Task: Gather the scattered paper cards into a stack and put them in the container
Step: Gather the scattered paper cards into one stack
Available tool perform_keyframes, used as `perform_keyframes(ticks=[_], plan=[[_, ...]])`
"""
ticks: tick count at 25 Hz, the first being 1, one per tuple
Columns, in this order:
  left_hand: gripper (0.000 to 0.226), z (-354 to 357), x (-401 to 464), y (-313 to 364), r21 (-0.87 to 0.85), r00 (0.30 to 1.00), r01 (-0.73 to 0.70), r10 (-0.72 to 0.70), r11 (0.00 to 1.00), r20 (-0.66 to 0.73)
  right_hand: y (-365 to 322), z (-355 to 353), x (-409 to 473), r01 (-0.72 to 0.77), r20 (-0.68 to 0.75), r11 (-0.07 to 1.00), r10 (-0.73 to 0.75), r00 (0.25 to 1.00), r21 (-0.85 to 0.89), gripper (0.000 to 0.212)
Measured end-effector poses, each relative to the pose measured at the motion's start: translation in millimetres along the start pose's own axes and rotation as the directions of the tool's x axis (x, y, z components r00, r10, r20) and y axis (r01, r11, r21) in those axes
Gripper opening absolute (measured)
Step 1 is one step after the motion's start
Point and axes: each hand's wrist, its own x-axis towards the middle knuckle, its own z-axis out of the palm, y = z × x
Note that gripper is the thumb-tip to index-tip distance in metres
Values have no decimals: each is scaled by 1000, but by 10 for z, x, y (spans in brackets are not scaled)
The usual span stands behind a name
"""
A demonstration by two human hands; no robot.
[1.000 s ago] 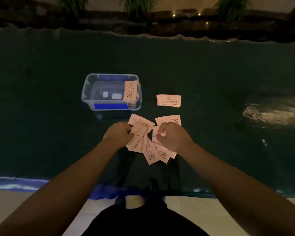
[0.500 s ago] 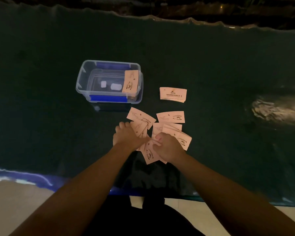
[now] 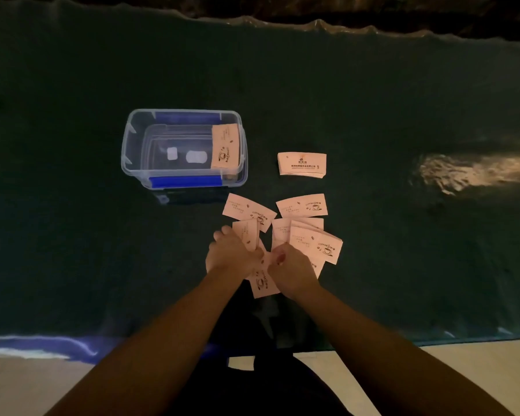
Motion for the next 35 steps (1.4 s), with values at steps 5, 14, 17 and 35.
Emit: perform_keyframes(ticks=[5, 14, 17, 35], plan=[[113, 26, -100, -118, -60, 995, 81, -78, 995, 58, -114, 87, -8, -18, 60, 996, 13, 998, 91, 21], [109, 68, -275, -135, 0, 1000, 14, -14, 1000, 17, -167, -205, 183, -34, 94, 977, 14, 995, 212, 32], [101, 88, -286, -122, -12, 999, 24, -23, 1000, 25, -267, -340, 395, 131, -61, 991, -129, 990, 37, 26], [101, -48, -44, 36, 13, 1000, 24, -24, 1000, -7, 118, -1019, 900, 282, 223, 689, -176, 959, -667, 126]])
